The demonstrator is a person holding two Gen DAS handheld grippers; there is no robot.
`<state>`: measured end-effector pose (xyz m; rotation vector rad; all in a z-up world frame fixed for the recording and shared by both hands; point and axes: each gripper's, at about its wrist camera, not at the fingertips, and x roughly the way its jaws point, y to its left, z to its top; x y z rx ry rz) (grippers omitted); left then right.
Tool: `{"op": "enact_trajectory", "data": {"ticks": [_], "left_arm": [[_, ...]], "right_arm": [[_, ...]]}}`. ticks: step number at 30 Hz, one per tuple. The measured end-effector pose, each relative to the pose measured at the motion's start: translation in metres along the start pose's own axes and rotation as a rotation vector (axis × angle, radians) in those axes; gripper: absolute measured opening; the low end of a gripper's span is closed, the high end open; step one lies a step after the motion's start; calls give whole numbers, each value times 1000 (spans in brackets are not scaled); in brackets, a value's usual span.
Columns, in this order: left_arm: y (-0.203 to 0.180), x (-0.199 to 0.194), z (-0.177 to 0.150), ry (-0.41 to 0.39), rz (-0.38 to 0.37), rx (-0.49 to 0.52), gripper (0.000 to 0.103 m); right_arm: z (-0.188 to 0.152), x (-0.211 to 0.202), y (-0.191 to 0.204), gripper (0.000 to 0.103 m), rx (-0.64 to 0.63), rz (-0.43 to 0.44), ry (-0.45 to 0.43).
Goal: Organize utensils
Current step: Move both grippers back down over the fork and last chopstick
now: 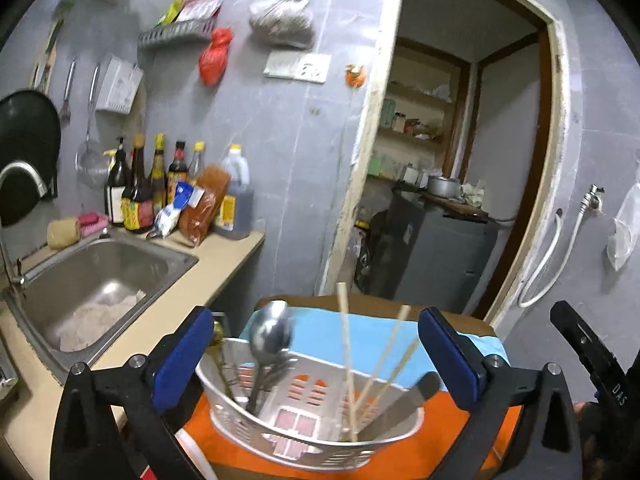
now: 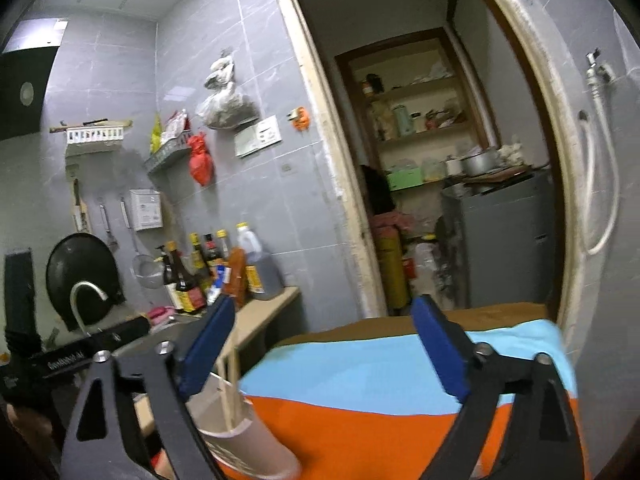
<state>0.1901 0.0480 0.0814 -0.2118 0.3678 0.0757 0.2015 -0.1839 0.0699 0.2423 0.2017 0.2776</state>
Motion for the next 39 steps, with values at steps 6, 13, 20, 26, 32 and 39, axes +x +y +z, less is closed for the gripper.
{"op": "enact_trajectory", "data": {"ticks": [6, 13, 20, 26, 32, 39], "left_arm": [[-41, -12, -16, -39, -17, 52, 103], [-89, -26, -46, -46, -41, 115, 103], [-129, -27, -79, 43, -104, 197, 103], [-153, -4, -111, 190, -137, 259, 103], [-158, 36, -138, 404, -170, 264, 100], [-161, 71, -168, 607, -219, 264, 67]], "right_arm": [[2, -30, -36, 93, -25, -76, 20], [-4, -54, -84, 93, -17, -142, 61], [-19, -62, -133, 93, 19, -152, 135], [-47, -54, -168, 93, 58, -142, 241], [-83, -38, -188, 93, 78, -108, 375], [-116, -13, -198, 80, 98, -16, 484]]}}
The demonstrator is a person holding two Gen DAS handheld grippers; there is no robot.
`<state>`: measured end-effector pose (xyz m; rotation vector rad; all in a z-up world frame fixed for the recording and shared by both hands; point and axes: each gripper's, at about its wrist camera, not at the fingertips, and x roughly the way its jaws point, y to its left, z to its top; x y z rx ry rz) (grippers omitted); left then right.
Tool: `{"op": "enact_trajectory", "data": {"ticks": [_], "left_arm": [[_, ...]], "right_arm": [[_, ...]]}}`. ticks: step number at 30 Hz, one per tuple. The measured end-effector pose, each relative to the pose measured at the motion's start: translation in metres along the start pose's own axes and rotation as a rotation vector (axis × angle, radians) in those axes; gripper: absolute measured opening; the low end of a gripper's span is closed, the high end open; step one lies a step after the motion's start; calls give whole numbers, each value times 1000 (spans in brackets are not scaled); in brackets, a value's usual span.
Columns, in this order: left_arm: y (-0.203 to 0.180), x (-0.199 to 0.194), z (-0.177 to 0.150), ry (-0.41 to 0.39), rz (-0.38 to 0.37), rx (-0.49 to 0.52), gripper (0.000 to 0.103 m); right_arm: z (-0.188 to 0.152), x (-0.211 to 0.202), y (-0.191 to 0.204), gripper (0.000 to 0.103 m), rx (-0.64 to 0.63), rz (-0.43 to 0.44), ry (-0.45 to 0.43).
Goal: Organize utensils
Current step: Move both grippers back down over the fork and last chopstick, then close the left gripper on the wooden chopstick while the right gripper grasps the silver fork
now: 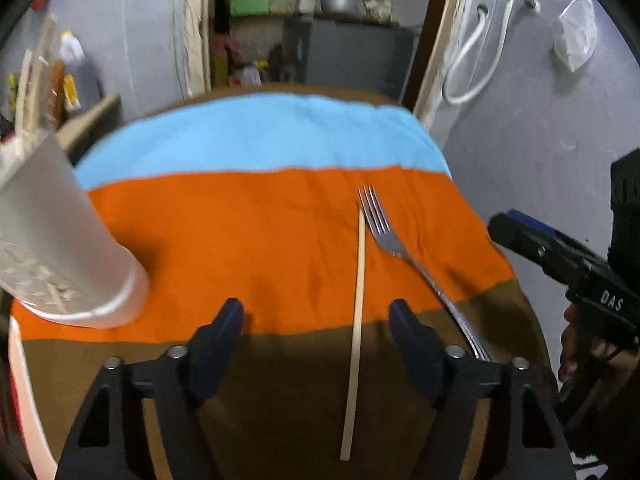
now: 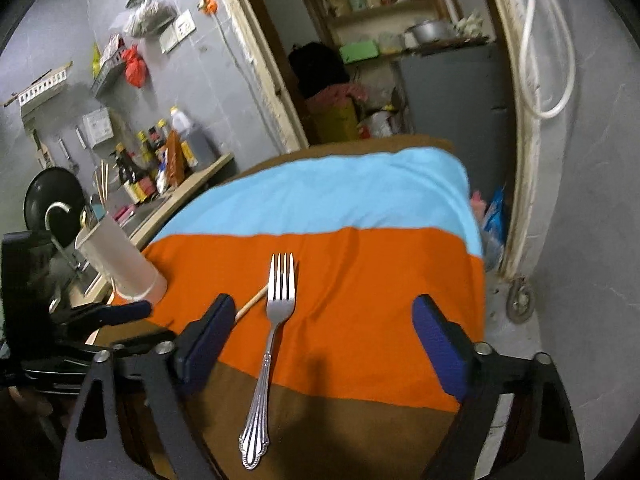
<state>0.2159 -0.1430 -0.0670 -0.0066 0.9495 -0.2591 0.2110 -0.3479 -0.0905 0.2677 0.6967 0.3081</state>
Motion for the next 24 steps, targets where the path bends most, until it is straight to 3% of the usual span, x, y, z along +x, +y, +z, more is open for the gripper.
{"op": "enact_trajectory", "data": {"ticks": [5, 9, 12, 15, 17, 19, 24], "left_arm": [[-3, 20, -1, 73, -29, 22, 43], [-8, 23, 3, 76, -14, 70, 40], [-13, 30, 9, 77, 8, 110, 38], [-12, 38, 22, 77, 35, 115, 28], [-6, 42, 29, 79, 41, 80, 14], [2, 44, 34, 84, 32, 25, 7], [20, 41, 32, 92, 15, -83, 6]], "right_arm": [[-4, 24, 1, 62, -26, 45, 79], [-7, 42, 4, 49, -49, 65, 146], [-8, 47, 6, 49, -44, 71, 161], [-7, 52, 9, 49, -38, 73, 167], [-6, 56, 11, 49, -39, 75, 174], [-5, 60, 13, 46, -43, 79, 185], [0, 74, 20, 42, -71, 99, 217]]}}
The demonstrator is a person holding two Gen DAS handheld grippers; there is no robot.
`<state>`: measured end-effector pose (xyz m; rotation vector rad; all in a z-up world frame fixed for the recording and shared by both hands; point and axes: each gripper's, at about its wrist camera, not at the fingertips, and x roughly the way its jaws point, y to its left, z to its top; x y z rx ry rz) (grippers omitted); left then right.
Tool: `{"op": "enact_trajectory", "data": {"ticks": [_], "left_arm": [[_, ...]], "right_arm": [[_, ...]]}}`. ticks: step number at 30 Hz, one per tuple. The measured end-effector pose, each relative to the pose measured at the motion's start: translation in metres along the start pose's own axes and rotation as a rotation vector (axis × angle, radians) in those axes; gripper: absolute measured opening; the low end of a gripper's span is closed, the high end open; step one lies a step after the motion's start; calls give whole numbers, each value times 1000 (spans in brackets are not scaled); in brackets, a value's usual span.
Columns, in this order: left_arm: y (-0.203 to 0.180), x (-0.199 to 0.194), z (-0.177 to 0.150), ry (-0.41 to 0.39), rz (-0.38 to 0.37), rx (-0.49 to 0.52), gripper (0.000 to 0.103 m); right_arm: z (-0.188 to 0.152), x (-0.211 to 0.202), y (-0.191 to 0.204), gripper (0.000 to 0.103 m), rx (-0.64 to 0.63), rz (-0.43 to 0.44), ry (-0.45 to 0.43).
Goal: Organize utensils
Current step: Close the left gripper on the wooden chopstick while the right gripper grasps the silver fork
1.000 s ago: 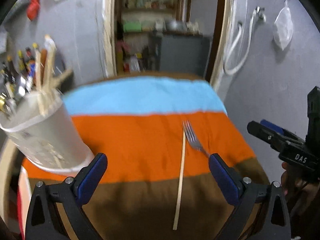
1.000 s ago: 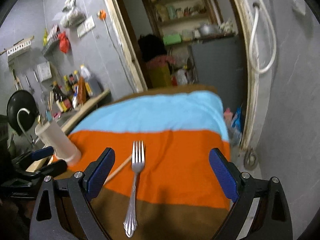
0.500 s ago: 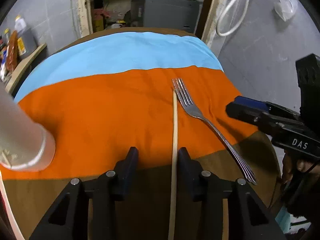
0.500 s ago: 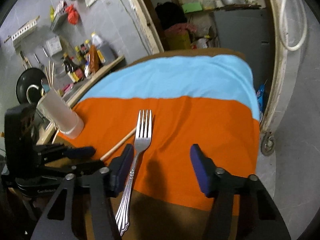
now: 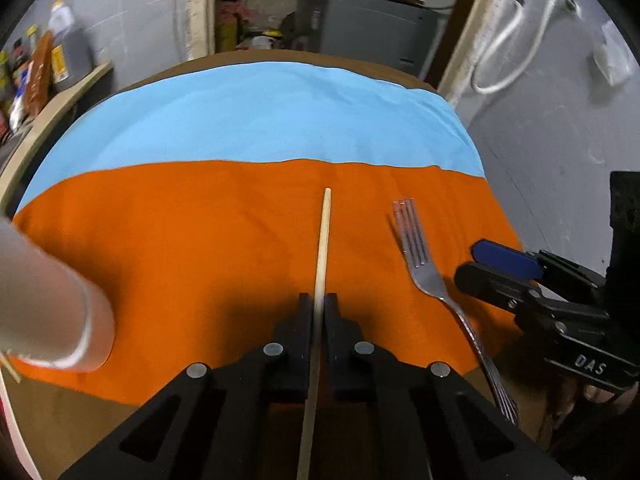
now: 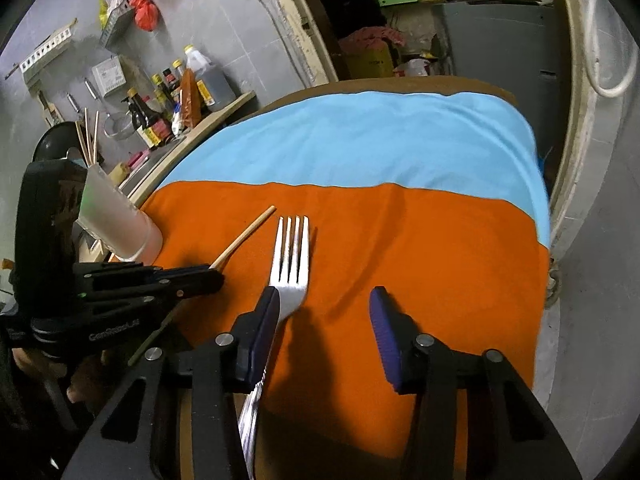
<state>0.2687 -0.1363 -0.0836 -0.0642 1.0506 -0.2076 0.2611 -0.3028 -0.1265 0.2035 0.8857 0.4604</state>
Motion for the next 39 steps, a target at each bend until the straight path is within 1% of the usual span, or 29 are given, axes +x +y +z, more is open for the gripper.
{"op": "enact_trajectory", "data": {"ticks": [2, 6, 9, 12, 15, 17, 18, 19, 21, 24, 27, 30, 33, 39], "left_arm": [[7, -4, -5, 9, -9, -45, 6], [13, -8, -15, 42, -31, -97, 6], [16, -8, -17, 78, -55, -116, 6], [20, -4, -12, 119, -86, -135, 6], [22, 1, -4, 143, -102, -125, 6], [20, 5, 1, 153, -106, -113, 6], [20, 6, 3, 154, -108, -110, 6], [20, 7, 5, 153, -112, -109, 6], [20, 9, 7, 151, -120, -106, 6], [15, 13, 10, 146, -124, -88, 6], [11, 16, 16, 160, -109, -64, 6], [1, 18, 20, 173, -72, -12, 6], [2, 18, 22, 173, -68, -26, 5], [8, 15, 15, 146, -106, -69, 5]], "right_arm": [[5, 6, 5, 42, -22, 9, 15], [17, 23, 15, 42, -80, 4, 53], [27, 32, 19, 35, -103, 2, 74], [33, 38, 26, 33, -129, 11, 97], [40, 42, 31, 33, -155, 15, 122], [43, 43, 28, 33, -150, 27, 132], [45, 43, 27, 26, -143, 30, 138], [45, 43, 24, 23, -136, 31, 140], [46, 42, 16, 22, -89, 68, 145], [42, 41, 14, 20, -79, 75, 144], [39, 42, 15, 20, -70, 70, 145], [38, 42, 15, 19, -53, 64, 155], [38, 42, 16, 19, -49, 58, 170], [34, 37, 18, 19, -33, 44, 199]]}}
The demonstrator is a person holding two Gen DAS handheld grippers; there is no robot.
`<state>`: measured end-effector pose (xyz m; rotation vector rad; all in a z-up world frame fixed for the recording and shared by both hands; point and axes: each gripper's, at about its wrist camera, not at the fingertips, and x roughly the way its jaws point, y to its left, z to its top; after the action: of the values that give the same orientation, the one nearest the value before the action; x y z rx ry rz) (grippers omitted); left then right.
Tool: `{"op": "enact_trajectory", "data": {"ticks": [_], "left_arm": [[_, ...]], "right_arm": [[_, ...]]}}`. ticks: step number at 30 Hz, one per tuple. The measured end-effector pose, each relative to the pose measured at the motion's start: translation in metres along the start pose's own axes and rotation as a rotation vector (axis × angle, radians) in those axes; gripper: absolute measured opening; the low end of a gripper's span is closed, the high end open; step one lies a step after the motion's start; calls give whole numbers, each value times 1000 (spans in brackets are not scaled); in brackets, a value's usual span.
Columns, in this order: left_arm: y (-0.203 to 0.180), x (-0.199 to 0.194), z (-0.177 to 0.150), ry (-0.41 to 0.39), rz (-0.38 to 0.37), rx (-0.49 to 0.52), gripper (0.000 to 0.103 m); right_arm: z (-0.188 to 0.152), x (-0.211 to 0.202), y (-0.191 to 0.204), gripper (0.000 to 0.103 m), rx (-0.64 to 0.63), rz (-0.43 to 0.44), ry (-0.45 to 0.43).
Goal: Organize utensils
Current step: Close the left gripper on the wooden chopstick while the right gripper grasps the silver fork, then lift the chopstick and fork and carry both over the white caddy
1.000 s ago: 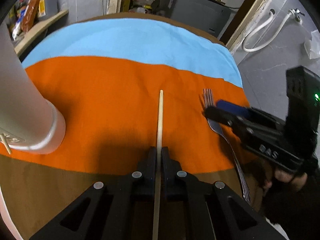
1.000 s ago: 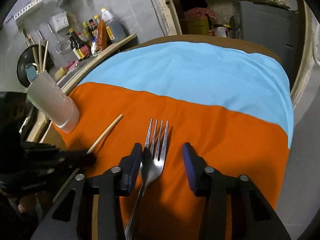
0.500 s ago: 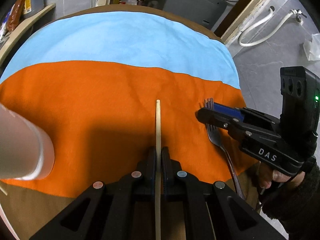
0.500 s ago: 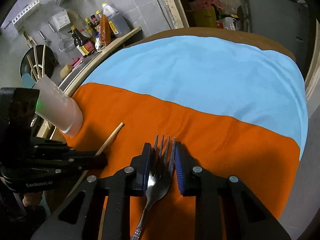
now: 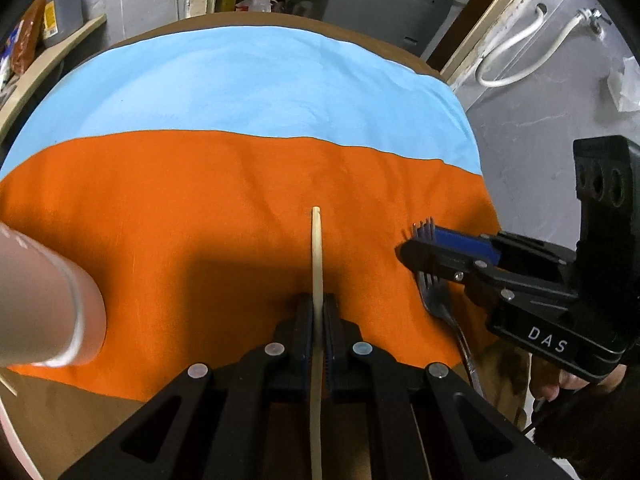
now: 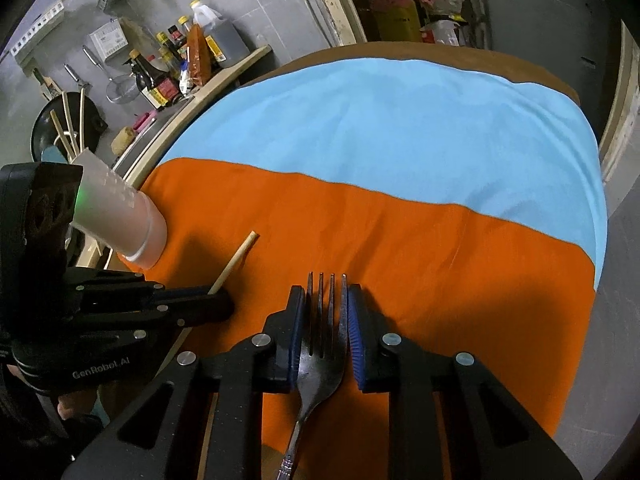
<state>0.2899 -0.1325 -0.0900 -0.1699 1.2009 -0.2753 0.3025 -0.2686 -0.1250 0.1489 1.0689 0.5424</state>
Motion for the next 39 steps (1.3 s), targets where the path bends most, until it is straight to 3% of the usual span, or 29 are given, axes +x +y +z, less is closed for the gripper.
{"op": "enact_trajectory", "data": {"ticks": [9, 14, 30, 39], "left_arm": [[3, -5, -16, -9, -32, -16, 5], [5, -8, -22, -12, -29, -17, 5], [3, -20, -39, -39, -53, 14, 5], [1, -55, -53, -197, -69, 51, 5]], "right_arm": [[-9, -3, 14, 19, 0, -77, 27], [-10, -6, 14, 19, 18, -62, 21], [-23, -22, 29, 18, 36, -126, -5], [-40, -44, 51, 18, 20, -171, -134]]}}
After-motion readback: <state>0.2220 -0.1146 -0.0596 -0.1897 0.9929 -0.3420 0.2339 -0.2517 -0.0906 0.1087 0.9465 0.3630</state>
